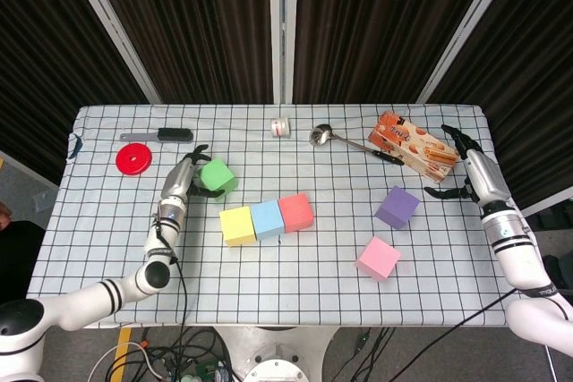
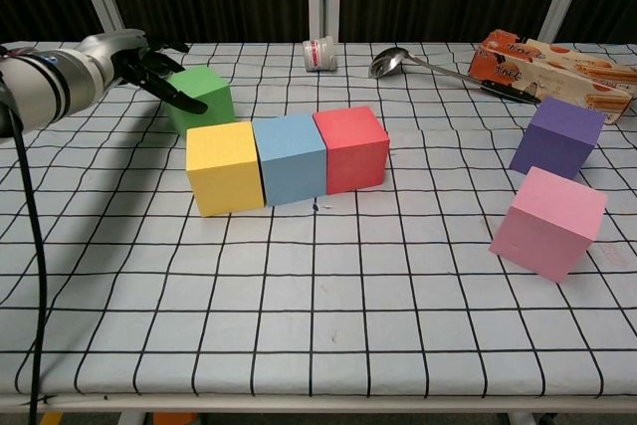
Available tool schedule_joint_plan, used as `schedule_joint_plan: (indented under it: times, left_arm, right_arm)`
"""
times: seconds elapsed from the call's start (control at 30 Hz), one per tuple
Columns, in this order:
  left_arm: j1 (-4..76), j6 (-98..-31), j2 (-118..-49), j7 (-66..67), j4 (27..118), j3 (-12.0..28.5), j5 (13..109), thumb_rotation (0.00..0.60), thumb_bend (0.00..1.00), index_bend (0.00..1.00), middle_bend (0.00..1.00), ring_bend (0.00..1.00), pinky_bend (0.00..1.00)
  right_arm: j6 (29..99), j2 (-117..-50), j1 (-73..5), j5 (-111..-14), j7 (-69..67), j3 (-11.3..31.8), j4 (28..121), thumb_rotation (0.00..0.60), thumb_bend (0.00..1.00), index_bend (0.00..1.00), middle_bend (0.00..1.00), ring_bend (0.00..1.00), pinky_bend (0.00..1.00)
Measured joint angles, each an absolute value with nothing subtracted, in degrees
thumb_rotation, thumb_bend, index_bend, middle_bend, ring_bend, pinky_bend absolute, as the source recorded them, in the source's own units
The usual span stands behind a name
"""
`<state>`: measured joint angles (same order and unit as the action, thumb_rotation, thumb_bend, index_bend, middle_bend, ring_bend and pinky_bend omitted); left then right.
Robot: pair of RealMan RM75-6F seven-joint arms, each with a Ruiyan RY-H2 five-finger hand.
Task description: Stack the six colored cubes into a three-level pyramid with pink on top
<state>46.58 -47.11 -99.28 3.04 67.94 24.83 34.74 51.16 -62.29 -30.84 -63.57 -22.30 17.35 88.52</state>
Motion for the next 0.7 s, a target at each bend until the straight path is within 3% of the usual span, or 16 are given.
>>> schedule_joint_plan:
  times: [0.1, 0.27, 0.7]
  left_arm:
    - [46.8, -47.6, -99.6, 2.9, 67.5, 25.1, 34.9, 0.6, 0.1, 0.09, 0.26, 0.06, 0.1]
    - [46.5, -50.3, -99.2, 2.3, 68.7, 25.5, 37.4, 0.6, 0.19, 0.11, 0.41, 0.11, 0.11]
    - [43.0, -57.1, -90.4, 5.3, 87.9, 26.0, 38.6, 0.6, 0.2, 0.11, 0.48, 0.14, 0.14]
  right_arm:
    - [51.0, -62.6, -30.8, -63.8, -22.8, 17.3, 87.9, 0.6, 0.05, 0.0, 0.04, 0.0, 0.0]
    - [50.9, -62.6, -30.8, -64.2, -23.6, 17.4, 87.5, 0.6, 0.05, 0.0, 0.04, 0.0, 0.0]
    - [51.0, -62.5, -31.1, -66.8, -26.4, 17.9, 87.1, 0.6, 0.05, 0.0, 0.04, 0.0, 0.0]
